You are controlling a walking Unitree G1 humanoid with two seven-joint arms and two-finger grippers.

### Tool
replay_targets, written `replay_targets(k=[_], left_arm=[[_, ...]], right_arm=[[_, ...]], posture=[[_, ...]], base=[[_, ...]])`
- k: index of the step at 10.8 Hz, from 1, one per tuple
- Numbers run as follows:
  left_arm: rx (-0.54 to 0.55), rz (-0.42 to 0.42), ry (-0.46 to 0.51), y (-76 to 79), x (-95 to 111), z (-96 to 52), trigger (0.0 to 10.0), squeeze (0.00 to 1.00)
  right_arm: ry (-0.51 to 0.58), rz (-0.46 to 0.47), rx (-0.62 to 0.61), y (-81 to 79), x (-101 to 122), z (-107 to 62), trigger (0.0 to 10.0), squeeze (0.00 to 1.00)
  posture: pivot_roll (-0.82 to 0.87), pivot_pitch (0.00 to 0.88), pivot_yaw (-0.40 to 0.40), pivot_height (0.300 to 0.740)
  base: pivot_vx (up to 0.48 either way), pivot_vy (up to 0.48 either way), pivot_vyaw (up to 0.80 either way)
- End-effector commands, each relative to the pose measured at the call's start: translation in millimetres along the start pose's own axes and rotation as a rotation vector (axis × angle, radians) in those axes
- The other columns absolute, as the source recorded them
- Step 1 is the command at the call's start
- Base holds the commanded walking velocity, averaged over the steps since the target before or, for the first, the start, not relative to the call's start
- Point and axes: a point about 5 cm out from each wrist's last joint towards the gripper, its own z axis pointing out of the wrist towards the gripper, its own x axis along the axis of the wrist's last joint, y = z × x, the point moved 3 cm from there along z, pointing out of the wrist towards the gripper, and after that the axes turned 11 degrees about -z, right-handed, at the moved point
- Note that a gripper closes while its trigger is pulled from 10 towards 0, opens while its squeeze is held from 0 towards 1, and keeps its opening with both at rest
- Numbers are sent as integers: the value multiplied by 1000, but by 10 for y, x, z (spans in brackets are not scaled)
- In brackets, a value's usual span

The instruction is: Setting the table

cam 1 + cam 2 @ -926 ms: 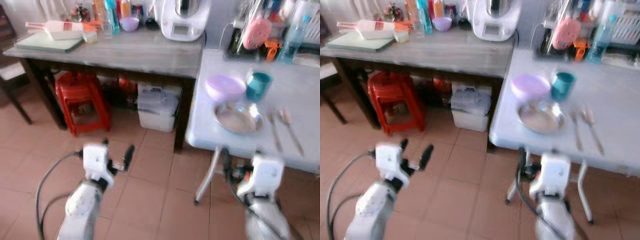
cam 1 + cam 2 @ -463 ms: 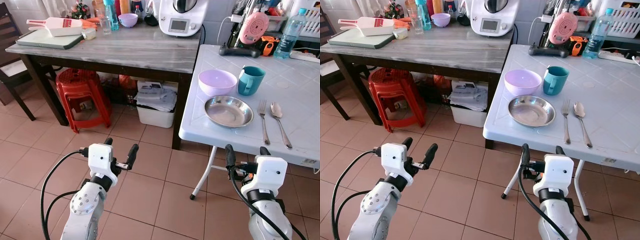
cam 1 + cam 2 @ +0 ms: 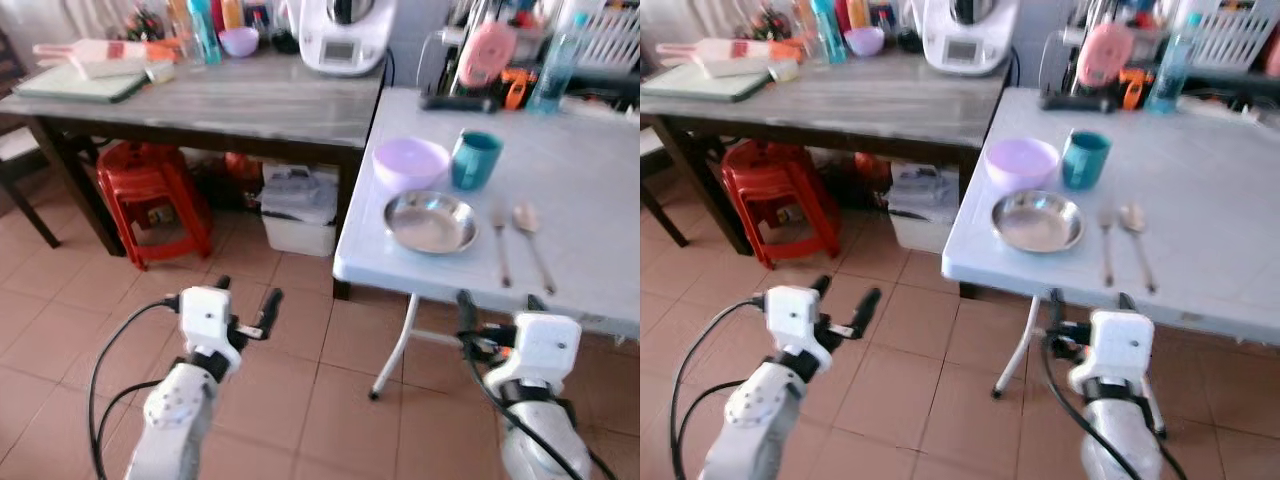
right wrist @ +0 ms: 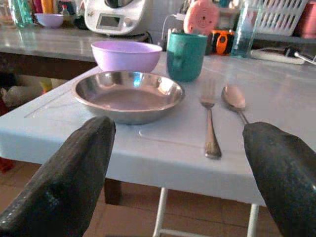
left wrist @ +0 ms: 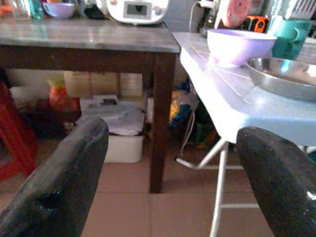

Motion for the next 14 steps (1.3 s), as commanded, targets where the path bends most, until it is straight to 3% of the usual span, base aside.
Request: replay_targets(k=[1,4,8,14], left_arm=[[15,16,-8,-49,-11,-17,10000,0],[4,-8,0,-51,6,-6,10000,0],[-75,-47,20,60,65,19,10000,0],[-75,-66,33,52,88,-16,10000,0]], right_arm=[[10,13,4,-35,37,-5,10000,0],[23,27,19,-55,62,1,10000,0],[28,21,7,19,86,15,10000,0],[56,30,-16,33,159,-26,10000,0]], posture=[[1,34,21,740],[-3,23,25,740],[-14,27,24,740],[-23,36,28,740]], base=[[0,0,0],[0,0,0],[0,0,0],[303,0,0]])
